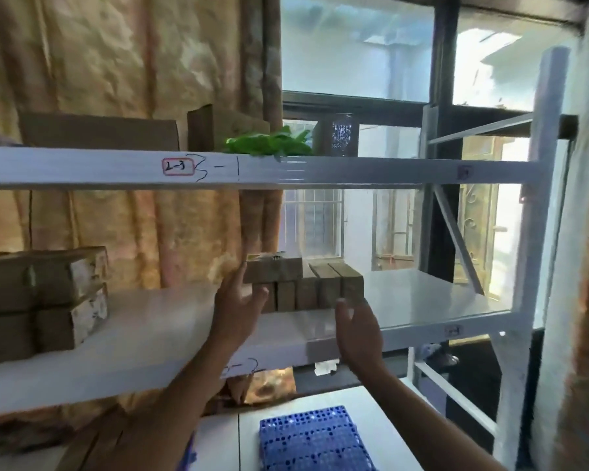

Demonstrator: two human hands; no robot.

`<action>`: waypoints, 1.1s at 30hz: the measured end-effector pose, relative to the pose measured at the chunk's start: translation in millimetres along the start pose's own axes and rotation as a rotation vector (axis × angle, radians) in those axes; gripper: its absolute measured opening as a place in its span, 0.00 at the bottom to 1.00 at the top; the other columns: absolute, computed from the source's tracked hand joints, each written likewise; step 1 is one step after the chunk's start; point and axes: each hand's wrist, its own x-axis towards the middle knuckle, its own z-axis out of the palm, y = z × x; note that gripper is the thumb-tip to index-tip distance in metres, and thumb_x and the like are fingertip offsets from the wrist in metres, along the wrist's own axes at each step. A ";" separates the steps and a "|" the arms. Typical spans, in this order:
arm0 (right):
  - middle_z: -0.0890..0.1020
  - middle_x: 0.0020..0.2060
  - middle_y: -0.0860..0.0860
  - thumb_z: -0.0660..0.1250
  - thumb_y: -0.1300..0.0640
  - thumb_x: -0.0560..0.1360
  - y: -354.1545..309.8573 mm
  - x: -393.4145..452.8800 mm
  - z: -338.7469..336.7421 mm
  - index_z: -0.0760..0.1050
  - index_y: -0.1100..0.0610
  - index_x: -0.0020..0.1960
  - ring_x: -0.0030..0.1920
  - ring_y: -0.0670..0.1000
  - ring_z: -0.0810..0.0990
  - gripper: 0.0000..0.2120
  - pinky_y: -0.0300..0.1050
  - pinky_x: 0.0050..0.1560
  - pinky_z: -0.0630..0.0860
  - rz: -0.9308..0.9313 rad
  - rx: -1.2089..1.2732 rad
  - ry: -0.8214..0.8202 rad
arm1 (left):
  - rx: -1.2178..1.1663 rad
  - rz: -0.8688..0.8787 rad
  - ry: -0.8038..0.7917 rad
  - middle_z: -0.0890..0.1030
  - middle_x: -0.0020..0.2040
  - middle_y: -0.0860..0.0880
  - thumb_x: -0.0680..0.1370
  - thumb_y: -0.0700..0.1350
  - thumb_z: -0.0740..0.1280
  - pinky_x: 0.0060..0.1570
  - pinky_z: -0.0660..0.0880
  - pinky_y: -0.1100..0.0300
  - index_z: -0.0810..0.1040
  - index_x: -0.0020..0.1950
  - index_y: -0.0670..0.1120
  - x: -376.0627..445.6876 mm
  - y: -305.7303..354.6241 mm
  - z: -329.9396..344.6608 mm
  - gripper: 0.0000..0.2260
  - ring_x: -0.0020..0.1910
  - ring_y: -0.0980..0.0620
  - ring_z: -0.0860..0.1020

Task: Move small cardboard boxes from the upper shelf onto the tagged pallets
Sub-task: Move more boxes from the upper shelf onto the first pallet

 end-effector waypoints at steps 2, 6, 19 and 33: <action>0.80 0.66 0.57 0.61 0.52 0.85 19.0 29.5 6.6 0.73 0.52 0.68 0.67 0.60 0.77 0.13 0.55 0.68 0.71 -0.050 -0.022 0.103 | 0.205 0.042 0.004 0.64 0.79 0.50 0.76 0.50 0.72 0.74 0.64 0.49 0.60 0.80 0.57 22.9 -23.8 1.8 0.35 0.77 0.48 0.61; 0.70 0.77 0.55 0.61 0.44 0.84 59.8 89.7 10.0 0.64 0.53 0.79 0.77 0.59 0.66 0.27 0.59 0.75 0.64 0.107 -0.071 0.152 | 0.585 0.214 0.025 0.56 0.82 0.53 0.72 0.61 0.74 0.76 0.56 0.41 0.56 0.81 0.59 71.7 -63.7 7.7 0.42 0.81 0.45 0.51; 0.80 0.66 0.54 0.56 0.22 0.74 94.4 152.9 25.8 0.73 0.52 0.71 0.63 0.58 0.79 0.41 0.60 0.69 0.72 0.326 0.168 -0.256 | 0.064 -0.226 0.292 0.83 0.57 0.49 0.65 0.69 0.73 0.52 0.81 0.49 0.72 0.62 0.50 100.5 -96.1 -2.9 0.34 0.50 0.48 0.82; 0.83 0.55 0.53 0.52 0.28 0.76 96.0 163.0 48.9 0.78 0.50 0.60 0.52 0.56 0.81 0.32 0.63 0.60 0.78 0.269 0.040 -0.235 | 0.053 -0.588 -0.040 0.80 0.59 0.39 0.75 0.73 0.49 0.62 0.75 0.45 0.76 0.66 0.43 113.7 -112.3 4.9 0.38 0.56 0.40 0.79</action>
